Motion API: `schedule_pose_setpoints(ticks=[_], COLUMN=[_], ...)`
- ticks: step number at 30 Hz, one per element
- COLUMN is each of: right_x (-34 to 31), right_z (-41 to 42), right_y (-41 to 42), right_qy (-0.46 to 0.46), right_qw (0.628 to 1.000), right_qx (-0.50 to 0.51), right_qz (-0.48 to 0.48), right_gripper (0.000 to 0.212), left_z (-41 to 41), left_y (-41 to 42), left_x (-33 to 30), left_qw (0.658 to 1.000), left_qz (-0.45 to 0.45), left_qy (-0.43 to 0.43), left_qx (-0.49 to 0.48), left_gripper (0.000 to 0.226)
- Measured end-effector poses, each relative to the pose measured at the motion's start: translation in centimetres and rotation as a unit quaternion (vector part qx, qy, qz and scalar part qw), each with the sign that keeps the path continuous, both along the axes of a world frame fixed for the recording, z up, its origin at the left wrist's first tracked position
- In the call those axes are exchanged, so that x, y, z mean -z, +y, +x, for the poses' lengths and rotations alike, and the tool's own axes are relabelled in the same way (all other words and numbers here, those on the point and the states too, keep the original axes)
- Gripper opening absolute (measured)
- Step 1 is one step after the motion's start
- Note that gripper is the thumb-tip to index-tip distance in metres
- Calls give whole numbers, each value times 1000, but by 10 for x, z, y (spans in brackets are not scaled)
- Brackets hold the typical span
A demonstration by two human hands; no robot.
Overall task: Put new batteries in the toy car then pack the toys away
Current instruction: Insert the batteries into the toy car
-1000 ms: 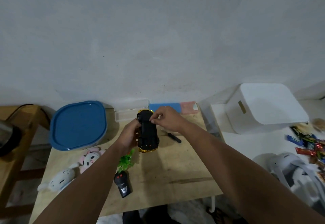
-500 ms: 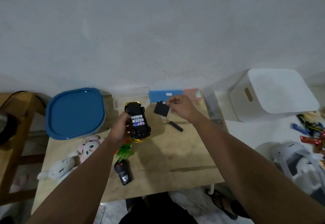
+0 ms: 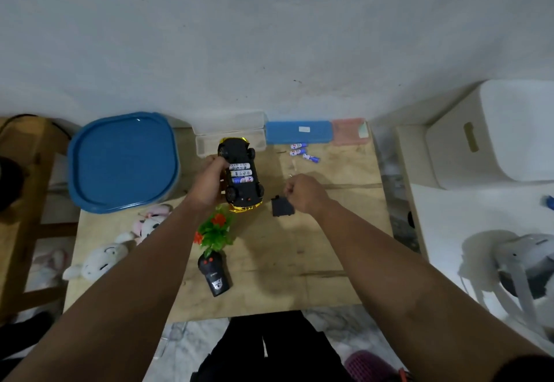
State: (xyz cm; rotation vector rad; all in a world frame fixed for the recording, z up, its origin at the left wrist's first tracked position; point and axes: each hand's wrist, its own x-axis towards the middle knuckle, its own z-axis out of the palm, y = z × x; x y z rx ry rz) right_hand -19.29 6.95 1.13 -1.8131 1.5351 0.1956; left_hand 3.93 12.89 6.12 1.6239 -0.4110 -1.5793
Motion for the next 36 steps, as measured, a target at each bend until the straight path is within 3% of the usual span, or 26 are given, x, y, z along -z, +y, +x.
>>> schedule_pose_setpoints(ticks=[3, 8, 15, 19, 22, 27, 32, 36], right_x=[2, -4, -52, -104, -150, -183, -199, -201], right_z=[1, 0, -5, 2, 19, 42, 45, 48], right_y=[-1, -2, -15, -23, -18, 9, 30, 35], right_qy=[57, 72, -18, -134, -199, -158, -143, -181], right_qw=[998, 996, 995, 974, 964, 978, 974, 959], right_qx=[-34, -43, 48, 100, 77, 15, 95, 203], right_qz=[-8, -36, -83, -154, -157, -134, -150, -80], right_gripper=[11, 12, 17, 13, 12, 16, 28, 23], left_z=[-7, -19, -20, -18, -19, -36, -44, -43], left_y=[-10, -16, -7, -3, -1, 10, 27, 42], left_x=[-5, -9, -30, -55, -70, -103, -118, -123], left_qw=[1000, 1000, 1000, 1000, 999, 997, 991, 986], left_qz=[-4, 3, -2, -17, -27, -74, -129, -149], left_qy=[-1, 23, 20, 20, 19, -1, -20, -13], left_qx=[17, 15, 8, 4, 6, 21, 37, 71], left_gripper=[77, 84, 85, 72, 72, 39, 29, 29])
